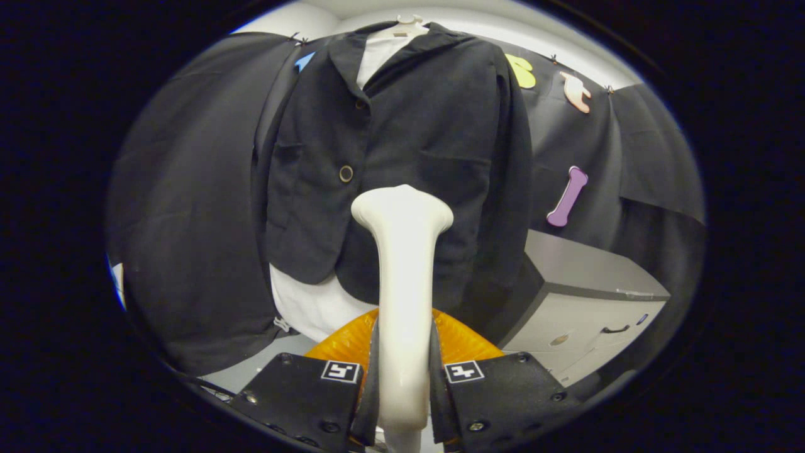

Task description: Iron the clothes twice with a garment steamer, once on the left side and once on the right side.

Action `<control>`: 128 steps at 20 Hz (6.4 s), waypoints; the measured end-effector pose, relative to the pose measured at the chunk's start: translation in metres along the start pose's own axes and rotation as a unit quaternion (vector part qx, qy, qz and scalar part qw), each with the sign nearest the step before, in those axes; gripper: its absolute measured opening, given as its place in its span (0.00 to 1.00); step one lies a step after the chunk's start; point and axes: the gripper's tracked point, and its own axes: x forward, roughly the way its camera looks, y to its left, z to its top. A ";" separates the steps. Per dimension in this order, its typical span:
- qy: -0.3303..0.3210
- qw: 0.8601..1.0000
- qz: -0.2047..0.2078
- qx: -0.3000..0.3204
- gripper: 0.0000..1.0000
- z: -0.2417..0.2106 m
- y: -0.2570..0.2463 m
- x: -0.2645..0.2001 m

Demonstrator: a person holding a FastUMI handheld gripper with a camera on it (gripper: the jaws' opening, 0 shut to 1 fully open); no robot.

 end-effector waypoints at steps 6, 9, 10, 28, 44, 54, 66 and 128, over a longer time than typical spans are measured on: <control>0.061 0.998 0.017 -0.001 0.36 -0.047 0.005 0.006; 0.086 0.996 0.022 0.000 0.36 -0.071 0.008 0.008; 0.095 0.995 0.021 -0.001 0.36 -0.080 0.006 0.007; -0.114 0.993 0.040 0.016 0.36 0.101 0.063 -0.074; -0.387 0.920 0.065 0.013 0.36 0.388 0.150 -0.064; -0.377 0.924 0.069 0.015 0.36 0.403 0.155 -0.014; -0.335 0.941 0.053 0.012 0.36 0.337 0.145 0.004; 0.070 0.996 0.048 -0.037 0.36 -0.058 0.124 0.018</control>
